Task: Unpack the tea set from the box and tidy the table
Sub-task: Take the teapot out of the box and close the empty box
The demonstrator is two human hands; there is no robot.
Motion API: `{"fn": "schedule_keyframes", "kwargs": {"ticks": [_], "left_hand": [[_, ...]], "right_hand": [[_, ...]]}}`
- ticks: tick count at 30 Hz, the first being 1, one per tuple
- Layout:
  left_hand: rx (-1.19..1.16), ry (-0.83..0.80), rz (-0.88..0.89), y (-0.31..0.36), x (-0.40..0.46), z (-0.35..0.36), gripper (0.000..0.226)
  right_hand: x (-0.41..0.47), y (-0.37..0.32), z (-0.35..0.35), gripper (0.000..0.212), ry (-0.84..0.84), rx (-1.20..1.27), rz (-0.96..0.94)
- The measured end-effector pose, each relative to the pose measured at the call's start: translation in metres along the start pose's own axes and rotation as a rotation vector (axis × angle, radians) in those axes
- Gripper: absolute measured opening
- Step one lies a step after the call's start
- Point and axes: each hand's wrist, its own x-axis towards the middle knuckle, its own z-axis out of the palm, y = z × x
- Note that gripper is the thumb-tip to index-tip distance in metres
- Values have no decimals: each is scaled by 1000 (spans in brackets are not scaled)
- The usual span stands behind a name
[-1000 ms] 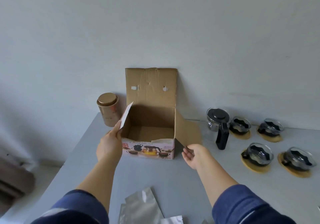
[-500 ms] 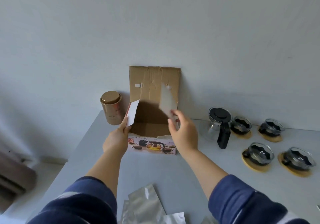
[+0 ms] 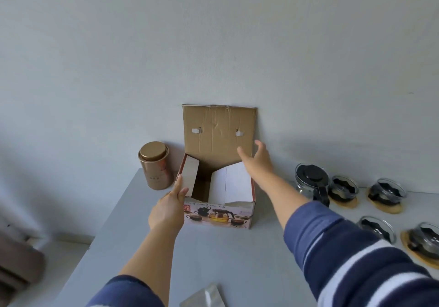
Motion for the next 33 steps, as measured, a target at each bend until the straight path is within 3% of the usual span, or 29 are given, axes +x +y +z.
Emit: {"fn": "schedule_keyframes", "kwargs": {"ticks": [4,7,11,16,18,21,26,30,33], "left_hand": [[-2,12,9,0,8,3,49],[-24,11,4,1,10,3,48],[-47,-8,-6,3,16,1,49],[-115,-64,34,9,20,-2,49],[-251,-87,25,10,20,-2,49],[-669,-103,-161,12,21,0,56],[-1006,-101,-422,20,25,2,92],[-930,-77,-310,23,18,3,68],[-789,-30,-227,21,15,6,64]], "right_hand": [[29,-24,-13,75,-144,366,189],[35,-29,-13,80,-200,357,214],[21,-27,-15,62,-202,320,82],[-9,-8,-15,78,-263,273,18],[-22,3,-13,76,-275,239,34],[-35,23,-11,72,-327,118,47],[-41,45,-14,48,-240,11,-76],[-44,65,-5,44,-226,-55,-148],[-45,72,0,45,-208,-82,-176]]}}
